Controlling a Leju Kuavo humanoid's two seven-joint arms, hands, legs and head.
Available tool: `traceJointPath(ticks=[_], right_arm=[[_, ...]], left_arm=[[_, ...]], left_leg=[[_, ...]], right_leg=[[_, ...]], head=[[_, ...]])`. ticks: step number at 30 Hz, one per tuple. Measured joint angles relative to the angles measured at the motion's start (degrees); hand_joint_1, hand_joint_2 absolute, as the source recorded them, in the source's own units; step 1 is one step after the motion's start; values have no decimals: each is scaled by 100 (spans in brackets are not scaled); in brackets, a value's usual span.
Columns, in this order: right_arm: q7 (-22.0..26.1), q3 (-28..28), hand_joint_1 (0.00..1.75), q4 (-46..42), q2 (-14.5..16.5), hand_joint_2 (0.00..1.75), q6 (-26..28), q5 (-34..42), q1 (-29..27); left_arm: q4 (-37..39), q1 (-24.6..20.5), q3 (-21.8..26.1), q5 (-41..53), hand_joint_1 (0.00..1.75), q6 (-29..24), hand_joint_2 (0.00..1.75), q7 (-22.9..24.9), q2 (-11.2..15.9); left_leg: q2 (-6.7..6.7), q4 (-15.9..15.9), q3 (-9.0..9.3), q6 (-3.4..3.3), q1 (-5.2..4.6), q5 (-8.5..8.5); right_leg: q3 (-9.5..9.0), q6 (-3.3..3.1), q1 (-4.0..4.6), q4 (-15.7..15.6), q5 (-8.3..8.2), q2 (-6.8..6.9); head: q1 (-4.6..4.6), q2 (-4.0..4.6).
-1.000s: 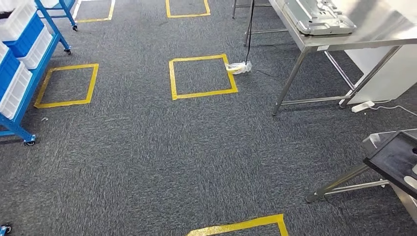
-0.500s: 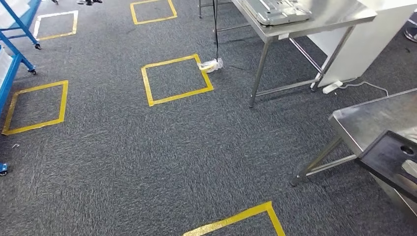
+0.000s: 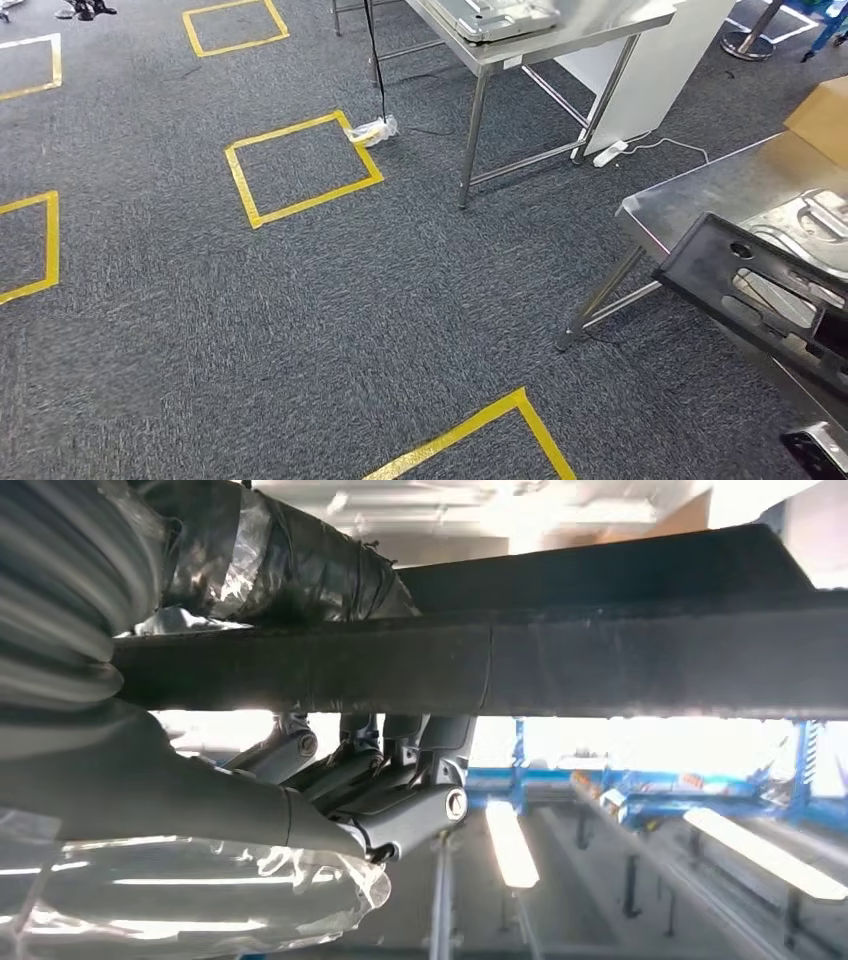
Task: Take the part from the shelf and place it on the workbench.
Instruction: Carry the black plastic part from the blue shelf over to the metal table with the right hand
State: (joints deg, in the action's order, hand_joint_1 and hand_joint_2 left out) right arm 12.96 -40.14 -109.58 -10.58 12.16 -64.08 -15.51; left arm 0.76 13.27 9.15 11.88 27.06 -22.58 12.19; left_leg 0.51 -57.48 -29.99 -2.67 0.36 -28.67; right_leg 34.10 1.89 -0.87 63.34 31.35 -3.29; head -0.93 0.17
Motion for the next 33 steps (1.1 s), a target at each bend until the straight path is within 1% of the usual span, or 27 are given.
traceJointPath(ticks=[1,2,3,4,5,6,8,9,10,12,13,14,15,16,17,18,19,20,21,22,23,24,25,26,29,30,33], right_arm=[[-195,234,175,65,-126,175,86,39,55],[-391,488,175,141,-249,175,171,72,127],[-551,756,175,218,-365,175,232,96,187],[-665,996,175,288,-467,175,268,112,222],[-733,1210,175,350,-559,175,288,122,241],[-771,1380,175,397,-640,175,296,124,252],[-810,1603,175,460,-776,175,316,130,277],[-825,1670,175,482,-831,175,333,134,288],[-838,1720,175,503,-876,175,350,140,297],[-868,1800,175,540,-944,175,371,158,302],[-903,1843,175,556,-973,175,371,168,313],[-955,1895,175,574,-1001,175,360,174,352],[-1041,1980,175,600,-1028,175,325,174,423],[-1142,2083,175,640,-1048,175,272,170,523],[-1239,2206,175,689,-1070,175,203,165,644],[-1328,2357,175,743,-1092,175,125,154,760],[-1389,2497,175,789,-1113,175,61,141,863],[-1433,2628,175,824,-1131,175,8,123,954],[-1467,2742,175,848,-1143,175,-32,104,1030],[-1492,2835,175,865,-1151,175,-55,90,1095],[-1513,2921,175,877,-1163,175,-70,79,1156],[-1536,3007,175,888,-1181,175,-80,67,1210],[-1557,3093,175,895,-1209,175,-88,56,1259],[-1576,3170,175,899,-1239,175,-94,47,1297],[-1622,3322,175,907,-1344,175,-99,35,1335],[-1635,3346,175,910,-1374,175,-98,35,1335],[-1667,3385,175,918,-1443,175,-96,36,1341]], left_arm=[[0,3,-16,44,0,-8,0,-8,2],[0,5,-36,84,0,-15,0,-13,2],[0,-2,-58,117,0,-20,0,-17,2],[0,-15,-76,138,0,-23,0,-21,2],[0,-32,-89,150,0,-25,0,-25,2],[0,-48,-99,155,0,-25,0,-29,2],[0,-65,-114,162,0,-24,0,-37,1],[0,-66,-120,166,0,-25,0,-41,1],[0,-65,-122,169,0,-25,0,-44,1],[0,-68,-126,185,0,-28,0,-50,2],[0,-72,-130,202,0,-35,0,-52,2],[0,-75,-135,224,0,-44,0,-54,1],[0,-75,-145,248,0,-61,0,-54,1],[0,-74,-157,275,0,-84,0,-53,-1],[0,-71,-167,297,0,-104,0,-51,-2],[0,-73,-176,315,0,-126,0,-50,-5],[0,-77,-181,329,0,-141,0,-49,-10],[0,-83,-185,340,0,-151,0,-49,-16],[0,-90,-191,351,0,-162,0,-50,-20],[0,-94,-198,359,0,-172,0,-52,-22],[0,-97,-205,366,0,-180,0,-53,-24],[0,-97,-211,367,0,-187,0,-56,-26],[0,-94,-214,363,0,-191,0,-59,-30],[0,-89,-215,359,0,-192,0,-61,-38],[0,-78,-216,351,0,-193,0,-65,-67],[0,-79,-216,351,0,-196,0,-65,-75],[0,-85,-216,349,0,-205,0,-62,-97]], left_leg=[[-77,6,-10,-13,-9,6],[-158,4,-21,-17,-17,7],[-237,3,-27,-18,-23,6],[-309,2,-27,-19,-27,2],[-370,1,-21,-17,-28,-4],[-421,-2,-6,-9,-29,-14],[-501,-18,24,23,-47,-41],[-534,-29,33,46,-61,-52],[-570,-34,37,68,-74,-60],[-653,-34,50,118,-86,-78],[-615,-68,47,149,-79,-118],[-517,-181,7,176,-69,-205],[-382,-413,-95,201,-57,-349],[-229,-754,-254,218,-41,-525],[-144,-1148,-453,227,-34,-694],[-107,-1486,-635,237,-31,-794],[-94,-1663,-748,241,-29,-793],[-91,-1617,-759,240,-26,-673],[-89,-1351,-666,230,-24,-461],[-84,-966,-517,216,-22,-233],[-72,-598,-373,200,-24,-66],[-62,-346,-272,180,-26,32],[-52,-219,-230,163,-31,60],[-45,-184,-226,155,-34,57],[-30,-156,-234,150,-42,86],[-22,-159,-234,141,-50,85],[-13,-168,-240,104,-73,79]], right_leg=[[168,20,6,351,196,159],[345,37,5,725,363,238],[471,52,0,1010,452,280],[502,59,-3,1101,429,306],[412,60,-5,957,297,331],[213,52,-4,598,94,382],[-192,0,29,-193,-191,604],[-295,-36,52,-418,-245,677],[-314,-69,75,-496,-241,707],[-293,-125,78,-506,-264,591],[-297,-154,64,-523,-279,542],[-300,-195,47,-542,-297,498],[-304,-233,31,-559,-314,455],[-297,-260,29,-562,-322,413],[-287,-280,30,-559,-326,365],[-283,-286,32,-554,-328,312],[-283,-289,34,-546,-327,266],[-287,-288,35,-534,-322,228],[-293,-281,34,-517,-313,200],[-296,-267,34,-496,-297,180],[-289,-241,44,-464,-274,165],[-275,-213,52,-439,-258,153],[-258,-186,60,-424,-249,146],[-245,-178,72,-410,-241,146],[-248,-242,77,-426,-244,167],[-256,-247,73,-444,-253,174],[-275,-190,57,-487,-275,186]], head=[[-2,0],[-1,0],[-1,0],[-1,0],[-1,0],[-1,0],[0,0],[1,0],[1,0],[2,0],[2,0],[4,0],[7,0],[8,0],[11,0],[11,0],[11,0],[11,0],[10,0],[10,0],[10,0],[8,0],[7,0],[4,0],[2,0],[2,0],[2,0]])
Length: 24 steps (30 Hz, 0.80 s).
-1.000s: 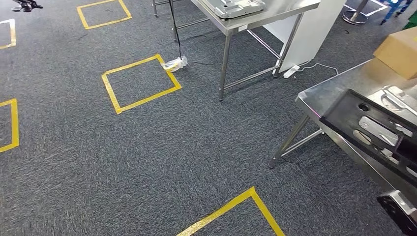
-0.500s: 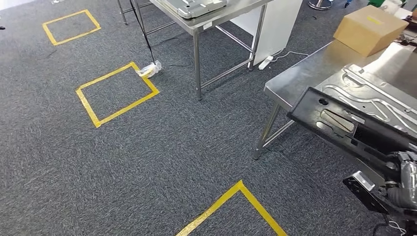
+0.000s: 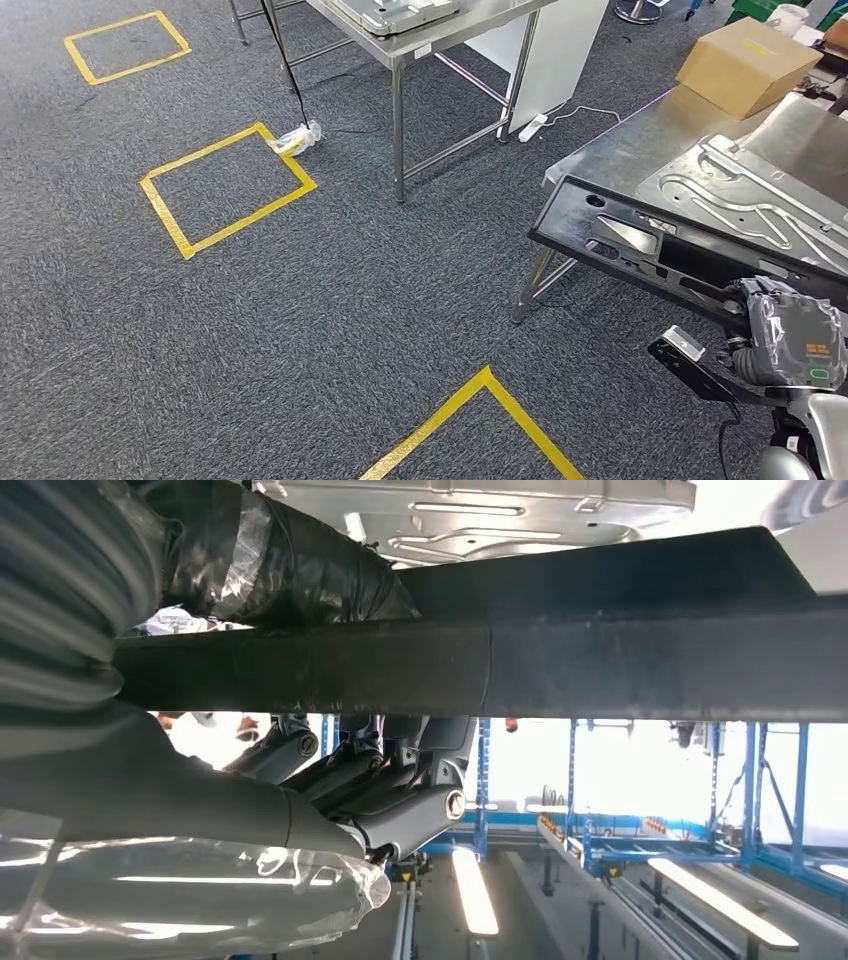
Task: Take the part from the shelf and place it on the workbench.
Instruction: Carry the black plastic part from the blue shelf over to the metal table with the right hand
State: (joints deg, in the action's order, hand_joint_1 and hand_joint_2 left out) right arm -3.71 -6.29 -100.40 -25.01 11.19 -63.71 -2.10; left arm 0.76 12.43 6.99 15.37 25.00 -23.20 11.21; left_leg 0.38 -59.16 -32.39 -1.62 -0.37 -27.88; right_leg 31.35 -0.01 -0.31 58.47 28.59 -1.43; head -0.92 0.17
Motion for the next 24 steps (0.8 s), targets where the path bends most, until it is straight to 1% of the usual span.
traceJointPath(ticks=[4,7,9,10,11,12,13,14,15,16,17,18,19,20,21,22,23,24], right_arm=[[-31,45,175,24,-56,175,-1,0,1],[-37,59,175,33,-89,175,-3,-4,-1],[-39,64,175,43,-112,175,-6,-11,-4],[-39,67,175,50,-124,175,-9,-15,1],[-40,70,175,54,-137,175,-13,-17,13],[-40,72,175,61,-147,175,-16,-20,26],[-40,75,175,70,-155,175,-21,-22,38],[-40,80,175,83,-159,175,-28,-24,44],[-40,85,175,100,-161,175,-36,-27,43],[-40,89,175,113,-163,175,-42,-28,42],[-40,92,175,123,-167,175,-46,-29,43],[-40,93,175,127,-175,175,-47,-31,45],[-41,95,175,133,-185,175,-47,-31,48],[-42,98,175,139,-194,175,-47,-31,55],[-43,100,175,148,-204,175,-48,-33,58],[-45,103,175,159,-212,175,-48,-36,59],[-49,104,175,166,-220,175,-48,-39,60],[-53,104,175,170,-226,175,-48,-42,57]], left_arm=[[0,-18,0,-15,0,-2,0,11,-11],[0,-29,0,-15,0,-3,0,14,-13],[0,-33,0,-16,0,-4,0,15,-14],[0,-34,0,-16,0,-4,0,15,-15],[0,-35,0,-16,0,-4,0,16,-17],[0,-37,0,-16,0,-3,0,16,-21],[0,-37,0,-17,0,-1,0,16,-25],[0,-37,0,-17,0,1,0,19,-29],[0,-37,0,-17,0,2,0,21,-33],[0,-37,0,-17,0,3,0,23,-37],[0,-38,0,-17,0,4,0,25,-41],[0,-38,0,-16,0,4,0,25,-45],[0,-39,0,-16,0,4,0,25,-48],[0,-39,0,-15,0,4,0,25,-49],[0,-39,1,-15,0,3,0,25,-51],[0,-37,1,-14,0,3,0,25,-53],[0,-36,1,-13,0,3,0,25,-55],[0,-39,1,-12,0,2,0,25,-57]], left_leg=[[-1,-9,-8,-57,-28,-8],[-4,2,-20,-132,-53,-15],[-13,52,9,-192,-39,-11],[-21,78,37,-222,-28,-7],[-30,96,64,-242,-18,0],[-42,104,77,-253,-14,6],[-51,102,76,-258,-14,8],[-60,100,72,-257,-14,8],[-67,97,73,-250,-13,3],[-73,95,82,-237,-13,-6],[-76,94,99,-219,-11,-18],[-80,92,125,-194,-8,-36],[-84,94,151,-165,-7,-54],[-89,96,169,-132,-6,-69],[-95,99,182,-93,-5,-84],[-99,92,195,-52,-6,-91],[-102,82,210,-14,-4,-96],[-102,55,221,24,0,-115]], right_leg=[[-3,102,-31,-29,-13,-1],[-8,199,-56,-23,-46,-6],[0,239,-61,58,-65,5],[39,251,-62,161,-12,30],[117,254,-63,335,117,57],[254,260,-64,618,299,86],[430,270,-65,961,493,100],[604,281,-67,1289,645,104],[723,288,-73,1498,710,107],[746,289,-84,1505,656,111],[668,282,-96,1307,500,119],[504,272,-110,933,268,134],[344,258,-113,561,102,156],[227,232,-98,266,22,180],[162,195,-75,93,-22,197],[159,147,-51,55,12,204],[150,97,-36,40,7,198],[112,50,-40,27,-21,185]], head=[[2,0],[2,0],[1,0],[0,0],[-1,0],[-1,0],[-1,0],[0,0],[0,0],[0,0],[0,0],[0,0],[-1,0],[-1,0],[-1,0],[-1,0],[2,0],[1,0]])
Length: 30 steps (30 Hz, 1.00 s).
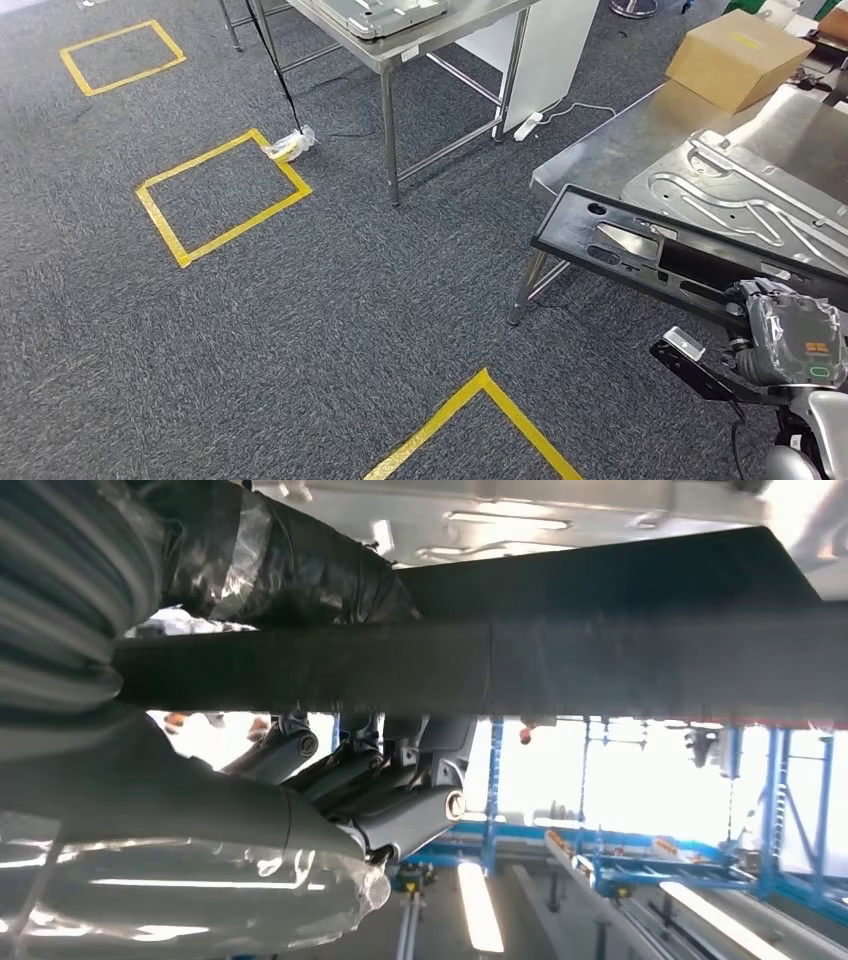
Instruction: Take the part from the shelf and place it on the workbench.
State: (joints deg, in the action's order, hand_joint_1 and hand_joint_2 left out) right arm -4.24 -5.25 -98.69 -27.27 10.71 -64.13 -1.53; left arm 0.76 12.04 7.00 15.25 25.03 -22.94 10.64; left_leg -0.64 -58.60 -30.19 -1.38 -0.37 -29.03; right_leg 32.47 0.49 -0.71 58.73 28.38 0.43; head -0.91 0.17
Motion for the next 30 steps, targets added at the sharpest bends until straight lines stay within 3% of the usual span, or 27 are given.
traceJointPath(ticks=[2,3,5,6,7,8,10,11,12,16,18,20,22,23,26,28,30], right_arm=[[-5,0,175,3,-19,175,0,-2,12],[-7,0,175,2,-28,175,0,-2,18],[-18,-1,175,13,-41,175,-2,-2,19],[-27,-3,175,26,-48,175,-5,-2,13],[-39,-10,175,43,-61,175,-8,-2,4],[-50,-23,175,62,-78,175,-11,1,-4],[-72,-71,175,93,-113,175,-18,18,-17],[-84,-104,175,109,-126,175,-21,29,-23],[-93,-140,175,122,-139,175,-25,39,-30],[-90,-229,175,152,-203,175,-31,48,-106],[-86,-269,175,160,-238,175,-31,51,-105],[-88,-303,175,173,-253,175,-32,55,-104],[-89,-313,175,190,-258,175,-33,57,-129],[-87,-313,175,198,-260,175,-33,58,-142],[-82,-314,175,217,-259,175,-32,60,-157],[-85,-323,175,231,-260,175,-31,61,-179],[-87,-349,175,231,-265,175,-31,62,-200]], left_arm=[[0,-11,-1,1,0,0,0,0,-3],[0,-17,-1,1,0,-1,0,-1,-5],[0,-15,-1,1,0,-3,0,-1,-7],[0,-10,0,2,0,-5,0,-1,-9],[0,-5,0,6,0,-7,0,-1,-10],[0,2,0,10,0,-8,0,-1,-12],[1,21,-1,16,0,-10,0,-1,-8],[1,31,-1,16,0,-10,0,-1,-4],[2,44,-1,15,0,-11,0,-1,3],[2,98,1,13,0,-16,0,-4,23],[2,89,1,11,0,-15,0,-8,20],[2,77,1,5,0,-15,0,-10,15],[2,76,1,0,0,-15,0,-10,7],[2,76,1,-1,0,-15,0,-9,3],[2,80,1,-1,0,-15,0,-9,1],[2,78,1,-1,0,-15,0,-7,4],[2,65,1,1,0,-16,0,-6,4]], left_leg=[[9,-246,-80,53,14,-117],[15,-522,-222,75,22,-246],[20,-1265,-661,102,32,-538],[22,-1542,-868,105,32,-603],[23,-1639,-993,94,32,-557],[25,-1512,-1010,67,27,-390],[33,-798,-801,-24,-6,131],[40,-469,-703,-71,-34,280],[49,-255,-630,-113,-59,366],[58,29,-438,-213,-74,403],[51,153,-267,-239,-49,402],[49,192,-178,-244,-36,350],[52,194,-90,-222,-15,266],[55,193,-29,-203,0,218],[57,167,154,-96,43,49],[60,128,208,3,49,-48],[62,94,234,69,60,-88]], right_leg=[[-97,-83,-9,-22,22,-16],[-145,-121,-6,-31,40,-19],[-199,-175,24,-27,92,-30],[-232,-189,42,-26,122,-40],[-275,-197,60,-26,158,-51],[-330,-201,77,-26,200,-63],[-450,-203,96,-32,297,-78],[-492,-194,99,-38,338,-89],[-511,-172,95,-49,372,-99],[-597,-58,75,23,360,-109],[-404,-14,53,412,443,-93],[27,56,17,1059,704,-84],[387,133,-41,1406,884,-78],[449,173,-76,1326,802,-73],[278,283,-170,391,37,-32],[217,218,-152,83,-181,-9],[197,83,-114,88,-158,-22]], head=[[3,0],[3,0],[5,0],[5,0],[5,0],[5,0],[2,0],[0,0],[2,0],[-1,0],[-6,0],[-10,0],[-11,0],[-11,0],[-14,0],[-15,0],[-13,0]])
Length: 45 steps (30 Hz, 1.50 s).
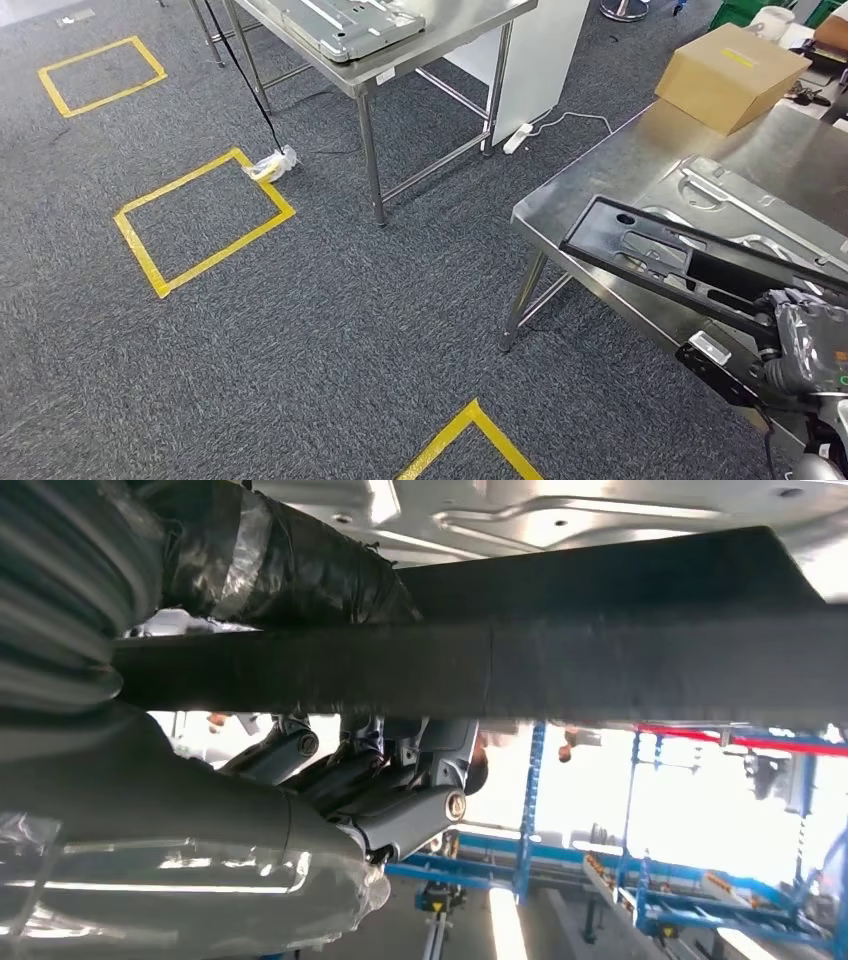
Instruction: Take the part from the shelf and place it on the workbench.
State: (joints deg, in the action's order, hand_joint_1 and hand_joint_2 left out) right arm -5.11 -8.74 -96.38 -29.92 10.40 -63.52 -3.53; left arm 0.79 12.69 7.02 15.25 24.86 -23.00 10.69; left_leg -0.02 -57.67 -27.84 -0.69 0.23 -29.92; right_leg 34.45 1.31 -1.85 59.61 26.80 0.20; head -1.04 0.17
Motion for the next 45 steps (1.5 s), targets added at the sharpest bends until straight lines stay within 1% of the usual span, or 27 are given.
traceJointPath(ticks=[1,2,3,4,5,6,7,8,9,11,12,13,14,15,16,18,22,25,29,34,40,44,45], right_arm=[[-1,-18,175,-4,-6,175,-1,-1,-4],[-4,-38,175,-7,-15,175,-4,-4,2],[-10,-61,175,-9,-28,175,-15,-9,10],[-20,-85,175,-5,-42,175,-36,-15,17],[-33,-110,175,8,-57,175,-63,-22,24],[-47,-139,175,33,-80,175,-94,-25,29],[-60,-175,175,74,-110,175,-123,-23,29],[-71,-225,175,128,-149,175,-147,-13,29],[-79,-294,175,199,-193,175,-166,4,29],[-87,-477,175,375,-282,175,-192,45,38],[-89,-586,175,499,-319,175,-210,62,58],[-89,-689,175,638,-359,175,-239,73,90],[-89,-793,175,803,-407,175,-272,81,121],[-87,-896,175,982,-463,175,-301,88,149],[-84,-999,175,1163,-537,175,-318,98,185],[-69,-1212,175,1543,-674,175,-319,120,260],[-62,-1524,175,2166,-857,175,-315,118,385],[-134,-1722,175,2682,-961,175,-335,42,522],[-152,-2020,0,3445,-1071,0,-302,-37,637],[-96,-2227,0,4086,-1044,0,-288,-168,631],[-73,-2298,0,4345,-907,0,-295,-329,624],[-66,-2311,0,4415,-851,0,-362,-385,625],[-58,-2320,0,4424,-828,0,-398,-406,625]], left_arm=[[0,-10,0,3,0,-1,0,0,-2],[0,-24,0,8,0,-1,0,-1,-5],[0,-34,0,14,0,0,0,-1,-8],[0,-38,0,21,0,1,0,-2,-10],[0,-37,0,26,0,1,0,-2,-10],[0,-30,0,29,0,2,0,-2,-10],[0,-24,0,31,0,4,0,-2,-9],[0,-19,0,31,0,6,0,-3,-9],[0,-13,0,31,0,8,0,-4,-9],[0,9,0,32,0,9,0,-6,-3],[0,26,0,36,0,9,0,-6,6],[0,42,0,40,0,10,0,-6,16],[0,55,0,49,0,13,0,-6,30],[0,60,0,57,0,19,0,-8,37],[0,60,0,67,0,24,0,-11,41],[0,53,1,84,0,31,0,-19,44],[0,43,2,101,0,27,0,-25,46],[0,27,2,131,0,25,0,-26,48],[0,26,2,156,0,23,175,-26,48],[0,26,2,176,0,23,175,-28,48],[0,25,2,206,0,23,175,-28,48],[0,25,2,216,0,23,0,-33,48],[0,25,2,222,0,23,0,-36,48]], left_leg=[[-1,-64,-13,20,11,-7],[0,-227,-91,35,23,-25],[0,-496,-238,47,33,-77],[0,-858,-453,58,37,-174],[0,-1243,-708,64,38,-315],[0,-1552,-947,61,37,-457],[1,-1721,-1128,49,33,-540],[2,-1708,-1219,23,23,-514],[3,-1512,-1216,-14,8,-355],[12,-808,-1048,-113,-56,197],[25,-523,-968,-159,-87,366],[36,-346,-914,-192,-113,485],[48,-277,-888,-203,-123,513],[58,-263,-867,-174,-117,518],[63,-244,-854,-140,-117,571],[72,-219,-843,-99,-122,579],[69,-213,-817,-164,-127,526],[69,-213,-801,-192,-129,505],[73,-213,-778,-210,-130,494],[62,-214,-756,-220,-132,487],[56,-207,-733,-220,-130,489],[56,-202,-728,-219,-126,489],[56,-201,-728,-219,-125,489]], right_leg=[[-31,-44,0,-12,1,-11],[-75,-86,5,-25,20,-15],[-125,-125,13,-39,40,-19],[-171,-163,27,-50,70,-17],[-211,-194,45,-54,104,-18],[-250,-214,65,-54,139,-23],[-296,-226,84,-54,179,-28],[-348,-231,100,-54,221,-33],[-409,-233,112,-54,265,-37],[-523,-219,128,-48,352,-42],[-554,-199,136,-41,393,-54],[-571,-173,144,-34,431,-66],[-581,-148,152,-27,464,-77],[-583,-145,156,-28,483,-79],[-593,-150,155,-36,495,-68],[-614,-175,150,-74,496,-49],[-672,-146,150,-163,514,-49],[-699,-122,147,-193,521,-47],[-731,-102,148,-212,522,-39],[-744,-76,148,-214,521,-50],[-757,-75,150,-214,520,-53],[-760,-75,154,-213,521,-53],[-760,-75,156,-213,521,-53]], head=[[-1,0],[1,0],[0,0],[0,0],[2,0],[1,0],[2,0],[1,0],[1,0],[0,0],[-1,0],[-1,0],[-1,0],[-2,0],[-2,0],[-4,0],[-3,0],[-4,0],[-5,0],[-4,0],[-3,0],[-3,0],[-3,0]])
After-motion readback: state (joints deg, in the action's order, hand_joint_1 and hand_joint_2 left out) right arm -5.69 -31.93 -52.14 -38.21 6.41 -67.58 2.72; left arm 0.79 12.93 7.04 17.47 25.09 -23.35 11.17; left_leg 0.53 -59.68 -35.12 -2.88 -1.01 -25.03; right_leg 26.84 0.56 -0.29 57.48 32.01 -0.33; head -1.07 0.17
